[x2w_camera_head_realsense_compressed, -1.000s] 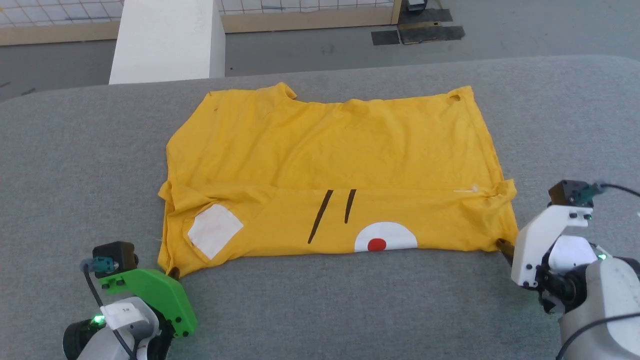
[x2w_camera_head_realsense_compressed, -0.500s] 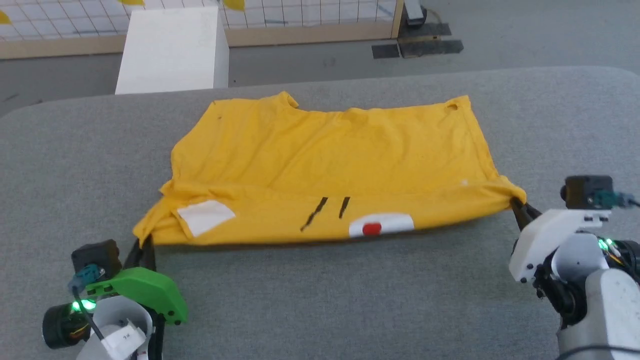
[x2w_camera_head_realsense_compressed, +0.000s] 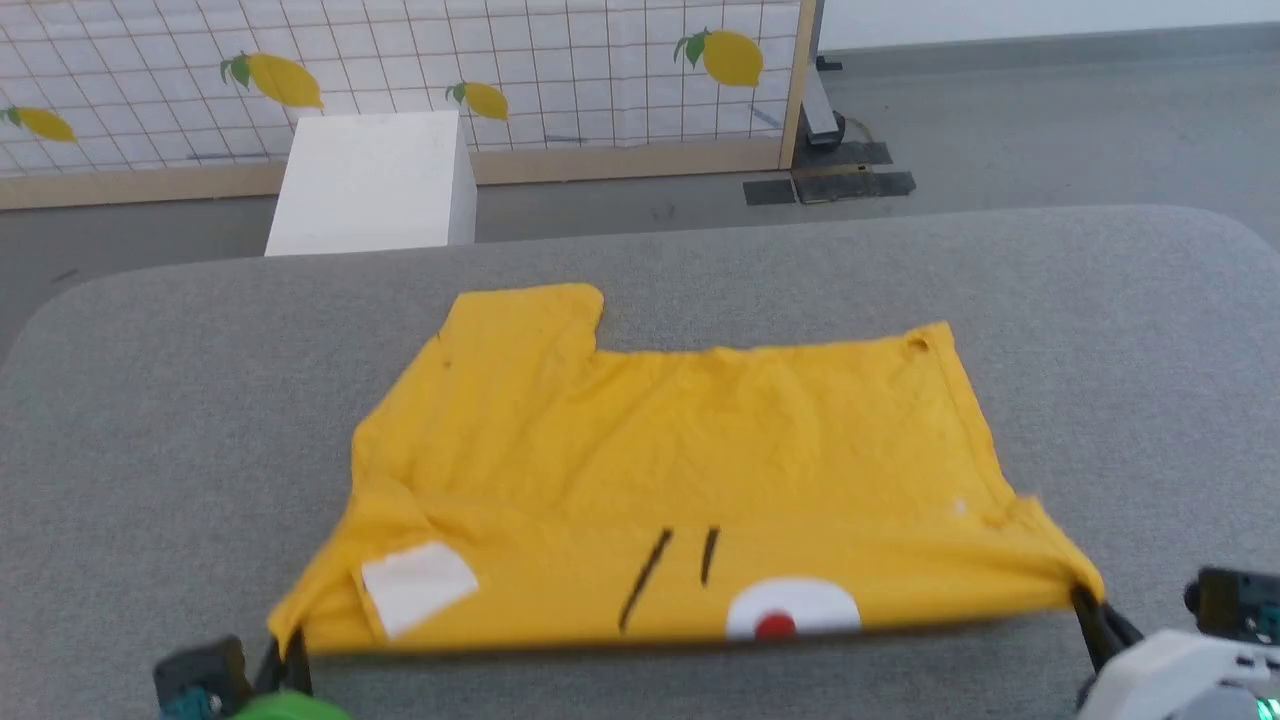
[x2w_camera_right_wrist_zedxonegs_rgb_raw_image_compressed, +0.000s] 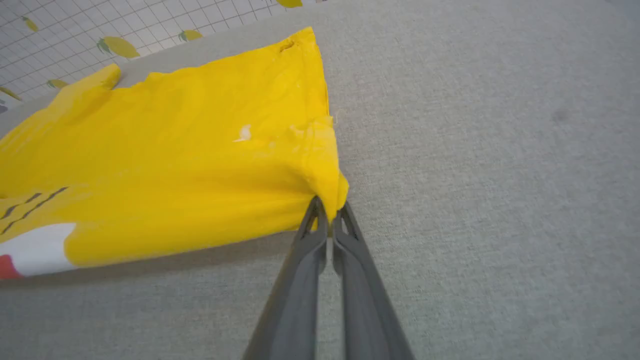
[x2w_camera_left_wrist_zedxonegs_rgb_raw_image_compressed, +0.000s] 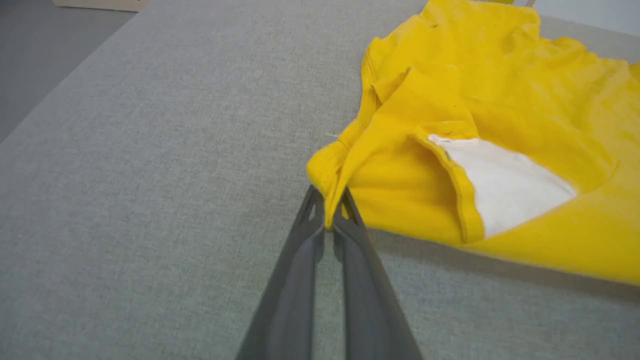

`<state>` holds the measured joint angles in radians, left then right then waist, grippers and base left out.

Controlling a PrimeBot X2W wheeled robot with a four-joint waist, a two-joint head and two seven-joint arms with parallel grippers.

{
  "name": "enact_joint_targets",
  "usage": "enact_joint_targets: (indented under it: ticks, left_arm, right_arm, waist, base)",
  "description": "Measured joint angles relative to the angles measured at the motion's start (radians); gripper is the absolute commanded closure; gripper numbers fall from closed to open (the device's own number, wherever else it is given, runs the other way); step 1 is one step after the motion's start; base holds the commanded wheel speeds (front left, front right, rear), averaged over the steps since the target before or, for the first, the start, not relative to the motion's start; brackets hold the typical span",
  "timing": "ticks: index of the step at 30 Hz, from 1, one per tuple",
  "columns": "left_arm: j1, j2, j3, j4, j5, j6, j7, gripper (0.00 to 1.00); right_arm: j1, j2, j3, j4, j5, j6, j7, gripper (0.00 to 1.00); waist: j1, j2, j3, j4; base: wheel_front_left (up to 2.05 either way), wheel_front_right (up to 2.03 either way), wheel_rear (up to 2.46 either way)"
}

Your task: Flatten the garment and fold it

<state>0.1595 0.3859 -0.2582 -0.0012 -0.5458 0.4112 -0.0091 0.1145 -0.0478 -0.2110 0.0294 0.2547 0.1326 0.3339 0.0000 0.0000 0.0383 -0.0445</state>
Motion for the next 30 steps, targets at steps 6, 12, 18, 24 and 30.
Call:
enact_joint_targets:
  ticks: [6,12,18,24,30]
  left_arm:
    - [0.096,0.028,-0.070,-0.014,-0.035,-0.006,0.163,1.00]
    - [0.090,0.035,-0.117,0.028,-0.052,-0.052,0.224,1.00]
    - [0.065,0.032,-0.118,0.064,-0.063,-0.080,0.225,0.00]
    - [0.033,0.036,-0.096,0.072,-0.058,-0.120,0.120,0.00]
    - [-0.124,0.087,-0.072,0.061,0.029,-0.160,-0.031,0.00]
  right_arm:
    - [0.076,0.001,-0.067,0.040,-0.009,0.000,0.116,1.00]
    - [0.080,0.000,-0.080,0.129,-0.020,0.000,0.121,1.00]
    - [0.075,-0.003,-0.070,0.160,-0.008,0.000,0.076,0.00]
    - [0.073,-0.002,-0.046,0.103,-0.010,0.000,-0.041,0.00]
    - [0.032,-0.002,0.012,-0.007,-0.060,0.000,-0.264,0.00]
  waist:
    - [0.0000,0.0000,-0.003,0.009]
    - [0.0000,0.0000,0.002,0.022]
    - [0.0000,0.0000,-0.001,0.024]
    - [0.0000,0.0000,0.001,0.018]
    - [0.0000,0.0000,0.021,0.005]
  base:
    - [0.00,0.00,0.00]
    - [0.00,0.00,0.00]
    - [0.00,0.00,0.00]
    - [0.00,0.00,0.00]
    - [0.00,0.00,0.00]
